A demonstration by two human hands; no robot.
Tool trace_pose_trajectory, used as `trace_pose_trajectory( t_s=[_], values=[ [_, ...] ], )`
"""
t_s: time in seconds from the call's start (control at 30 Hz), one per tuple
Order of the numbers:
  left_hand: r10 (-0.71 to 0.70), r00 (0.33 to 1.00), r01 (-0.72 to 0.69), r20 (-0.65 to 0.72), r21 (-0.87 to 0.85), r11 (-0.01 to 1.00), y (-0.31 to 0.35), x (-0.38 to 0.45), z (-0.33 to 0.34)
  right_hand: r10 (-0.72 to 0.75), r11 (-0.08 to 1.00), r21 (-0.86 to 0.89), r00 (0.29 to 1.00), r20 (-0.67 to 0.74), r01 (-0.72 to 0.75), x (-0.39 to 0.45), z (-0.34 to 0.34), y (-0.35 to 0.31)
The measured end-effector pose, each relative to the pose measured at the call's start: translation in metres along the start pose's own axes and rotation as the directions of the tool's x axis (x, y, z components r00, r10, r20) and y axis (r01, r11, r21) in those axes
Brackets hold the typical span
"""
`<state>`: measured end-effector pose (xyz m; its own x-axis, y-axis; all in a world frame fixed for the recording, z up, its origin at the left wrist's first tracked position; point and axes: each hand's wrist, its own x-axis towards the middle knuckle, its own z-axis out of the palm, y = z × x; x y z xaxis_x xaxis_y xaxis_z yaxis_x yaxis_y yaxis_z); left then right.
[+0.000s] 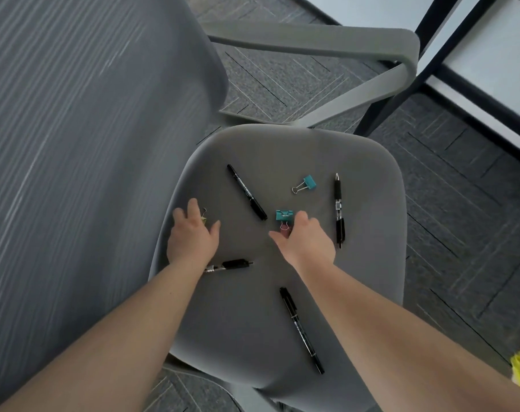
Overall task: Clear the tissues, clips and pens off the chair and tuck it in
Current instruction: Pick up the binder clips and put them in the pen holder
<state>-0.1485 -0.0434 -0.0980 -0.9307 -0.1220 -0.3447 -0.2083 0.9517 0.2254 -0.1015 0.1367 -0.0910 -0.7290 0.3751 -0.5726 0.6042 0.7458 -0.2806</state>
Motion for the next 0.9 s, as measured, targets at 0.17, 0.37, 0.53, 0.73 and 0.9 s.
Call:
trace_pose_trajectory(
  t_s=[0.17,0.37,0.53,0.73,0.9],
  values=[
    [-0.01,1.0,0.012,0.024,-0.076,0.997,-0.002,0.004,0.011,-0.032,0.996,0.084,0.999,-0.031,0.034,-0.001,0.009,0.0],
    [0.004,1.0,-0.002,0.019,-0.109,0.994,-0.002,0.002,0.018,-0.069,0.974,0.21,0.995,-0.075,0.083,-0.002,0.002,0.01],
    [0.011,0.999,-0.016,-0.037,-0.152,0.988,0.007,0.003,0.008,-0.084,0.954,0.273,0.986,-0.144,0.121,0.0,-0.009,0.014],
    [0.149,0.988,-0.151,-0.026,-0.138,0.979,0.041,0.011,-0.009,-0.202,0.966,0.153,0.978,-0.051,0.208,0.008,-0.012,-0.002],
    [0.258,0.966,-0.257,-0.009,-0.091,0.962,0.088,0.03,-0.008,-0.192,0.978,0.098,0.979,0.073,0.184,0.015,-0.005,-0.006]
  ],
)
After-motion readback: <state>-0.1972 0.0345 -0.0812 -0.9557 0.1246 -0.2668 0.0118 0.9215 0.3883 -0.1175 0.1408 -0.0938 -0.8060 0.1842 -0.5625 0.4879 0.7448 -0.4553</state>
